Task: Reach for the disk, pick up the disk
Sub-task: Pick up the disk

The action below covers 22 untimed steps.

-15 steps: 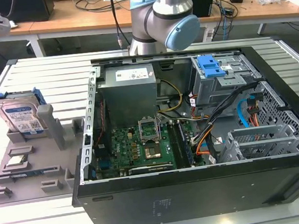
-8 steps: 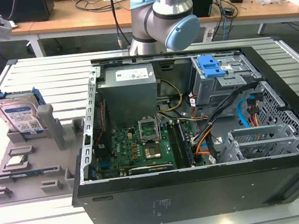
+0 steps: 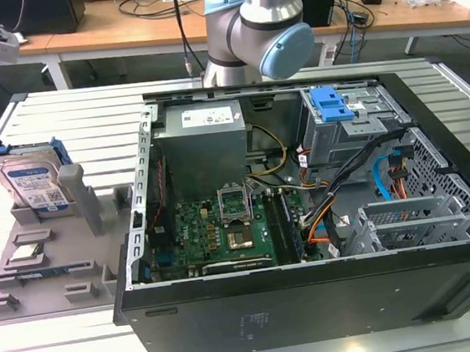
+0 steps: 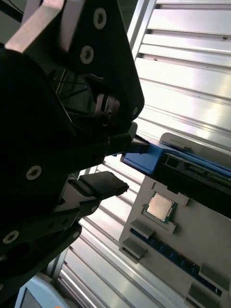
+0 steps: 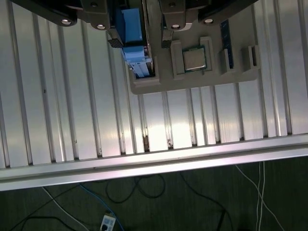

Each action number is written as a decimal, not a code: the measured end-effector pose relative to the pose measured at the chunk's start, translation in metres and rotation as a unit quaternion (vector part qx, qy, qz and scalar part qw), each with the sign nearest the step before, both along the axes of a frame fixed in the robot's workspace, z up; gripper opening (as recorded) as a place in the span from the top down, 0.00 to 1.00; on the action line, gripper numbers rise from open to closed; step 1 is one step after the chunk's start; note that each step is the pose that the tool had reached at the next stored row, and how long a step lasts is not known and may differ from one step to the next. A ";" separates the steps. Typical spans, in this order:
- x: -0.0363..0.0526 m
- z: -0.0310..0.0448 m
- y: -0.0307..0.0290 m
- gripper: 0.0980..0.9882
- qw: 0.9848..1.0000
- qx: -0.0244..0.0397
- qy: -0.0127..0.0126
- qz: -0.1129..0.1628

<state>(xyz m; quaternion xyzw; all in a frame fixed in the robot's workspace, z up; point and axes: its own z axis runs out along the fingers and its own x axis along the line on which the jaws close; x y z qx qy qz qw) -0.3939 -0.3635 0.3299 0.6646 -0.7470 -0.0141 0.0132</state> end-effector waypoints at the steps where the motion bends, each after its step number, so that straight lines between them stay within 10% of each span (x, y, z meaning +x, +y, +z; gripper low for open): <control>1: 0.0001 -0.0005 0.0000 0.64 1.000 0.000 0.000 0.000; 10: 0.0006 0.0153 0.0011 0.64 1.000 -0.004 0.000 0.000; 22: 0.0193 -0.0013 0.0062 0.64 1.000 -0.004 0.001 0.012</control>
